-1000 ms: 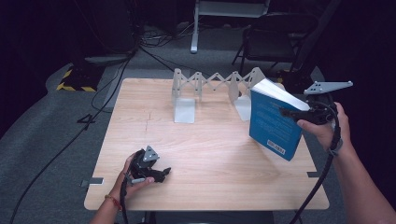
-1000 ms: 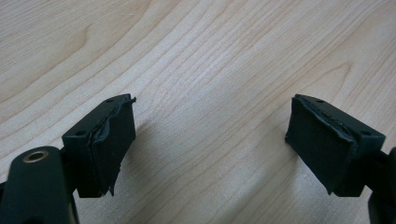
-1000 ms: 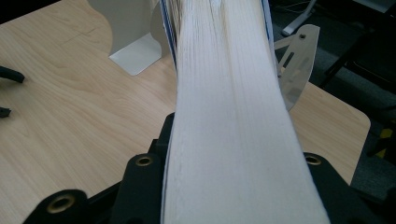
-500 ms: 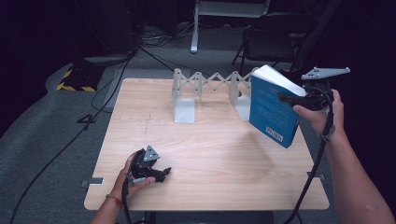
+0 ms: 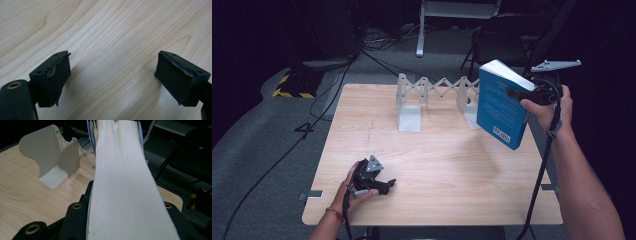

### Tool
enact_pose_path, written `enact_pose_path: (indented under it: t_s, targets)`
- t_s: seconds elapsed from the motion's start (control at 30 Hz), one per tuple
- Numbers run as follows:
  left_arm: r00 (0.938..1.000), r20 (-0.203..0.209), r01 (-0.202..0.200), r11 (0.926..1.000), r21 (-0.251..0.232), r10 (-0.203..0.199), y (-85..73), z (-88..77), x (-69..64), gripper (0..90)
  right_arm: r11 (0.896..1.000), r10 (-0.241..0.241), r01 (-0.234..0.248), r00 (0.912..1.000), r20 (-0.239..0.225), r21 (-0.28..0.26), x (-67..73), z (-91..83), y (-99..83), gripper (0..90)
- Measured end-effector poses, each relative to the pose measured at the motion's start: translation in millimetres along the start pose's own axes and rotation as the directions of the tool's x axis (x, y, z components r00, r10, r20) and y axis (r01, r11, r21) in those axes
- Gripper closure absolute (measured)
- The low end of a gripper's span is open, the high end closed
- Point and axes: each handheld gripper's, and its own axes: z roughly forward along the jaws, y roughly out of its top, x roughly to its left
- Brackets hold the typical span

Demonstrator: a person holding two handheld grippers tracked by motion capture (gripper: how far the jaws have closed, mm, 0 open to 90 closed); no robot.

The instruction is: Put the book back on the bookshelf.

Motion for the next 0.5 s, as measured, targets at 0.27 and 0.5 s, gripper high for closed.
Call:
enact_pose_path:
  t_s: [0.27, 0.5]
  targets:
    - [1.0, -0.001, -0.003, 1.0, -0.004, 0.003, -0.1, 0.0, -0.8, 13.5, 1.0, 0.027, -0.027, 0.9995, 0.019, -0.012, -9.4, 14.1, 7.2, 60.7]
    - [0.9999, -0.01, -0.007, 1.0, -0.005, 0.006, -0.2, -0.2, -1.5, 13.5, 0.999, 0.037, -0.037, 0.9986, 0.037, -0.005, -12.3, 29.0, 15.6, 60.7]
